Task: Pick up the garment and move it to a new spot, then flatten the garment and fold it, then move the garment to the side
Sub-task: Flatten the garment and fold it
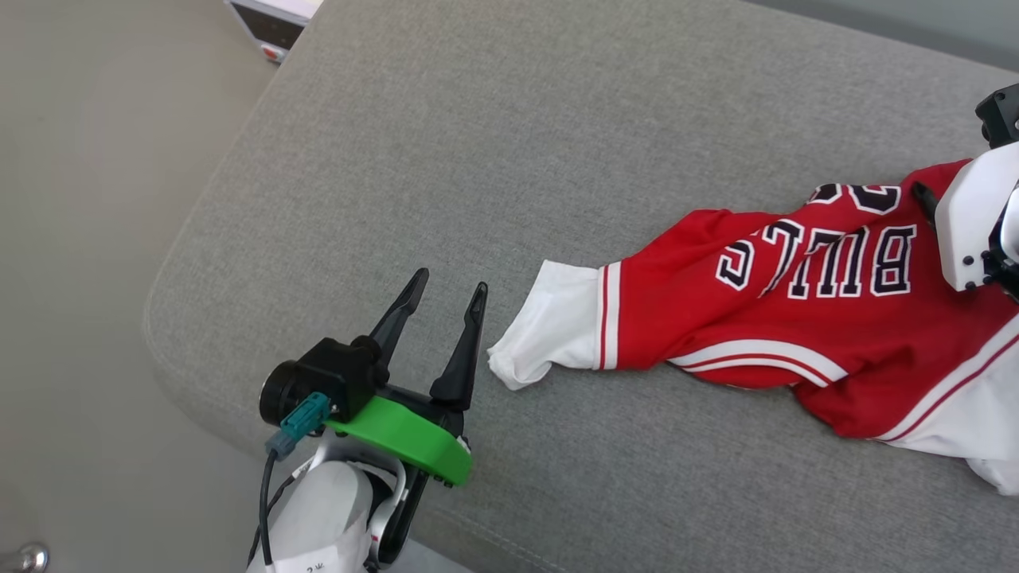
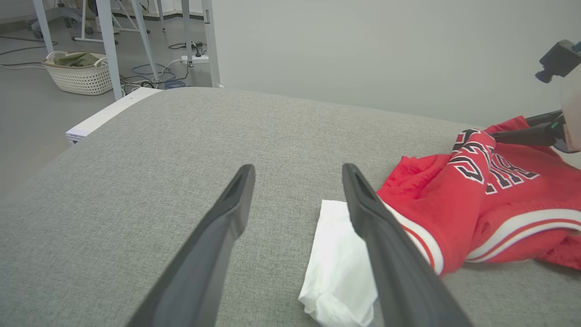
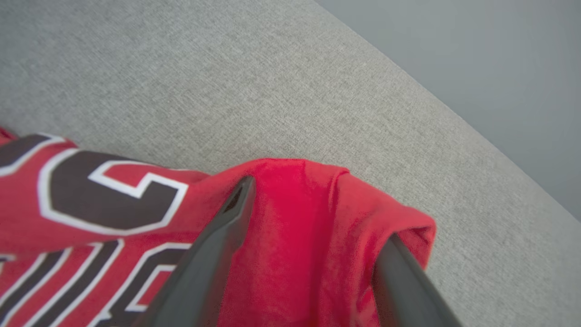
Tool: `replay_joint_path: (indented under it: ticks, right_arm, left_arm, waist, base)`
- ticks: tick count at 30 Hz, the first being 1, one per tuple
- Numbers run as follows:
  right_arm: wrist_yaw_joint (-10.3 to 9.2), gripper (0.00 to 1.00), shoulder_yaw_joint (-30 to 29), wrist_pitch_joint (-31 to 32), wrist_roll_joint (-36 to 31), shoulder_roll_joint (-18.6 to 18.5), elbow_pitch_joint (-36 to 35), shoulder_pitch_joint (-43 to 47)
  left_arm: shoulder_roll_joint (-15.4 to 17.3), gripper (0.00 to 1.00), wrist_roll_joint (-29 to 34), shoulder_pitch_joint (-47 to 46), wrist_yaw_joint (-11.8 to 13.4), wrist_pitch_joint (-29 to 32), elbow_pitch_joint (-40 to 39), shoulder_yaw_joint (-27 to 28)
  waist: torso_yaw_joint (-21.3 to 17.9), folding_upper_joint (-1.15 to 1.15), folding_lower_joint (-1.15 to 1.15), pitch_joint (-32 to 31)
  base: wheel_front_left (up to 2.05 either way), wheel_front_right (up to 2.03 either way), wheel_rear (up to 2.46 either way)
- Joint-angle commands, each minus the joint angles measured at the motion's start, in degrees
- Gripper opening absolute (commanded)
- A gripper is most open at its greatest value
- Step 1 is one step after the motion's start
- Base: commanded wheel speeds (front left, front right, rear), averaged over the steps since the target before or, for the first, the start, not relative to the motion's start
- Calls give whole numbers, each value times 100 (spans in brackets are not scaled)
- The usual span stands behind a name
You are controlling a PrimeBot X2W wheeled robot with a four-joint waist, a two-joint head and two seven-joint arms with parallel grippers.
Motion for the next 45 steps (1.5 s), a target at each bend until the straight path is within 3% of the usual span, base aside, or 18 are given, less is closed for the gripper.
replay_joint_path:
  ticks: [1,13,21,29,38,45]
  right_arm:
    - [-4,100,67,-100,125,20,78,-101]
    - [-4,100,363,-840,1100,-85,-510,348]
    - [-4,100,-355,-1969,1143,2,-1192,1319]
    - [-4,100,-1213,-2181,819,244,-1743,2600]
    - [-4,100,-2577,-2771,-57,1114,-3072,4104]
    - [-4,100,-3089,-2961,-599,1986,-4091,5081]
  left_arm:
    - [13,100,53,-72,-33,-34,25,27]
    - [301,100,-104,237,-34,-34,310,245]
    - [423,100,-238,555,-34,-34,352,406]
    - [484,100,-323,807,-21,-34,302,457]
    - [424,100,-374,1002,-8,-34,204,521]
    - [415,100,-373,1169,-12,-34,232,539]
  waist:
    - [-215,0,-1,-232]
    - [-953,0,-1,-1268]
    - [-1456,0,-1,-1732]
    - [-1789,0,-1,-1956]
    - [-1945,0,-1,-2010]
    - [-2048,0,-1,-2001]
  base:
    - [0,0,0]
    - [0,0,0]
    - [0,0,0]
    - [0,0,0]
    - [0,0,0]
    - [0,0,0]
